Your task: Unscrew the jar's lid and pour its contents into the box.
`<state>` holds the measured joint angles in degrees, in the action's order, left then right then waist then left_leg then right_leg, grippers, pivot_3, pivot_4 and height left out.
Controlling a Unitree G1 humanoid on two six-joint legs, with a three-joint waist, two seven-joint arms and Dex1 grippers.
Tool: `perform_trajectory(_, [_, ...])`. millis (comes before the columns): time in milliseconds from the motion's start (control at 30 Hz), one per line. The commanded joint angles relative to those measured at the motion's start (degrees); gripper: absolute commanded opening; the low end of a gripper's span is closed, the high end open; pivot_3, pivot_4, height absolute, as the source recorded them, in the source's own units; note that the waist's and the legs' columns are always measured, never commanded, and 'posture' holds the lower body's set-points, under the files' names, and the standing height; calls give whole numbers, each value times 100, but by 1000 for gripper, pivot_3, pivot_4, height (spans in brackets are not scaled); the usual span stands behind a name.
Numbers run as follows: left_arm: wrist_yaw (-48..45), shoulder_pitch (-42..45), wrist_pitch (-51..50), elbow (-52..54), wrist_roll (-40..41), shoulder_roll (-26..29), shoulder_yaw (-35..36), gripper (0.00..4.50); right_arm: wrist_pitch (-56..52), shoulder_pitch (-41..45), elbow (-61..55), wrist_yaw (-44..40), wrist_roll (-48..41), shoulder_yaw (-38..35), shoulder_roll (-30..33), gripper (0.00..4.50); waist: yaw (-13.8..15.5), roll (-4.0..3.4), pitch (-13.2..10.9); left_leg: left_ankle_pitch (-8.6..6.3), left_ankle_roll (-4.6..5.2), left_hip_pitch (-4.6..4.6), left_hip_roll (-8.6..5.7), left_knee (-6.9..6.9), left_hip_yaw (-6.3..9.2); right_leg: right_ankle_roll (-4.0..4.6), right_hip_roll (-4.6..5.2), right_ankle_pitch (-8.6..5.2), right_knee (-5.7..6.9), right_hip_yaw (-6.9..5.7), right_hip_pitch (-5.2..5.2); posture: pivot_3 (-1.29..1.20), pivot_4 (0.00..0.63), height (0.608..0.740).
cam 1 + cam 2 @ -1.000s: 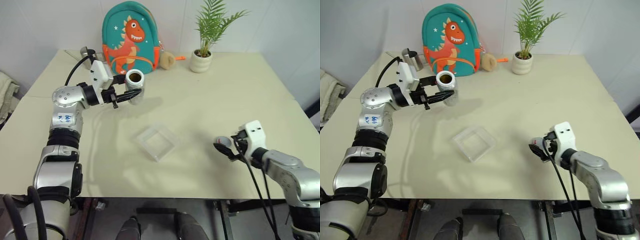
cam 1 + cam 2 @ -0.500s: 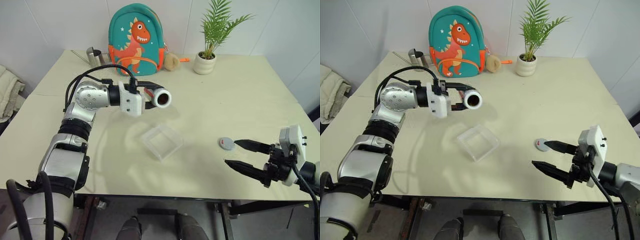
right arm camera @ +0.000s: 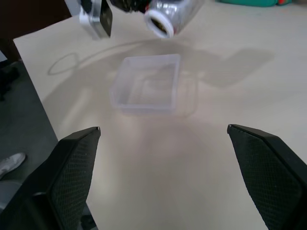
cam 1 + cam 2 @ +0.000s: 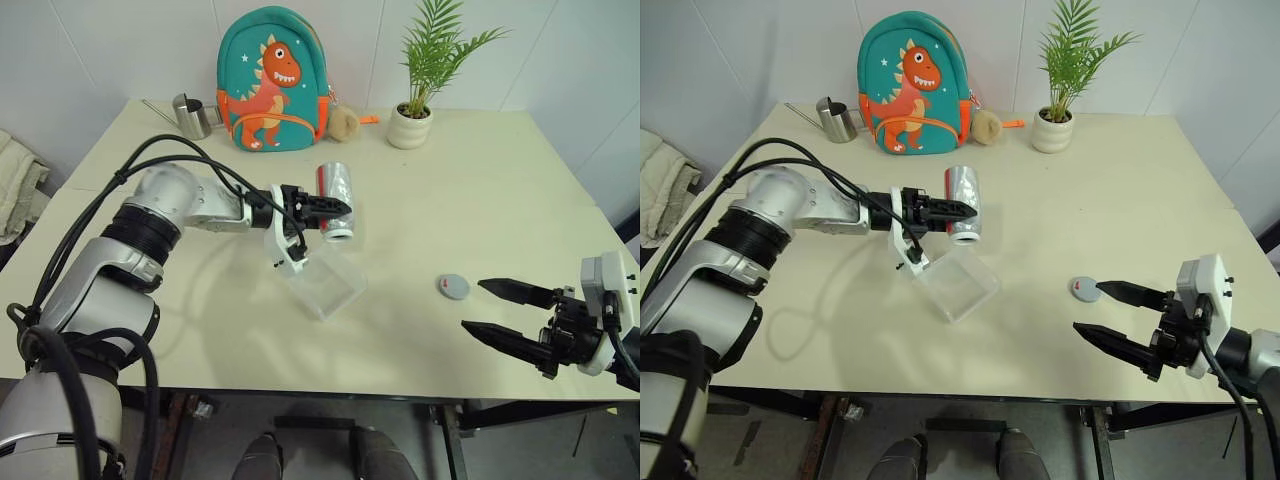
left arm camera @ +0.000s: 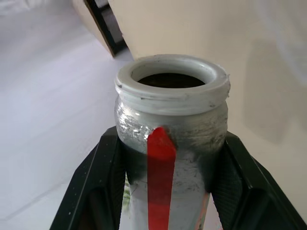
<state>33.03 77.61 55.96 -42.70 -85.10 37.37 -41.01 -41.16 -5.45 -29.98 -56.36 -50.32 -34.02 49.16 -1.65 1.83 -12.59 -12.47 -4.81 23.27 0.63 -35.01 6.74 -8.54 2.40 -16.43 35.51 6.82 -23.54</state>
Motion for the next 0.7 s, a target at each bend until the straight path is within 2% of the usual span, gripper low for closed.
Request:
perform_trajectory(33, [1319, 254, -777, 124, -702, 131, -558, 2009, 164, 162, -5, 208, 3, -118, 34, 4460, -2, 2, -1, 0, -1, 0, 0, 0, -1, 1, 0, -1, 0, 0, -1, 0, 150, 740])
perform_trajectory(133, [1937, 175, -1313, 328, -1022, 231, -898, 2009, 177, 195, -31, 324, 1, -26, 11, 4460, -4, 3, -2, -4, -5, 0, 2, 4, -3, 4, 0, -4, 0, 0, -4, 0, 150, 740])
perform_trajectory(333, [2533, 262, -1989, 268, -1218, 284, -1203, 2009, 220, 325, -45, 539, 21, 212, -22, 4460, 11, 4, -3, -13, -6, 3, 0, 4, -3, 1, 2, -11, 1, -1, -4, 0, 150, 740])
perform_trajectory(533, [2700, 270, -1974, 369, -1043, 371, -1269, 2009, 286, 485, 30, 650, 77, 387, -23, 4460, 10, 4, -3, -15, -4, 2, 0, 4, -4, 1, 2, -11, 4, -1, -5, 0, 150, 740])
perform_trajectory(600, [2544, 268, -1484, 82, -518, 339, -1078, 2009, 291, 496, 12, 659, 72, 397, -28, 4460, 13, 4, -3, -15, -4, 2, 0, 3, -4, 1, 2, -11, 5, -1, -5, 0, 150, 740])
perform_trajectory(633, [2239, 252, -1149, -269, -4, 258, -840, 2009, 294, 496, 2, 662, 65, 395, -27, 4460, 14, 4, -2, -15, -4, 2, -1, 2, -4, 1, 3, -11, 5, -1, -4, 0, 150, 740])
perform_trajectory(700, [1105, 138, -333, -1228, 1658, 29, -53, 2009, 315, 515, 28, 623, 70, 401, 16, 4460, 11, 5, -3, -15, -4, 2, -1, 1, -5, 1, 3, -10, 6, -1, -4, 0, 150, 740])
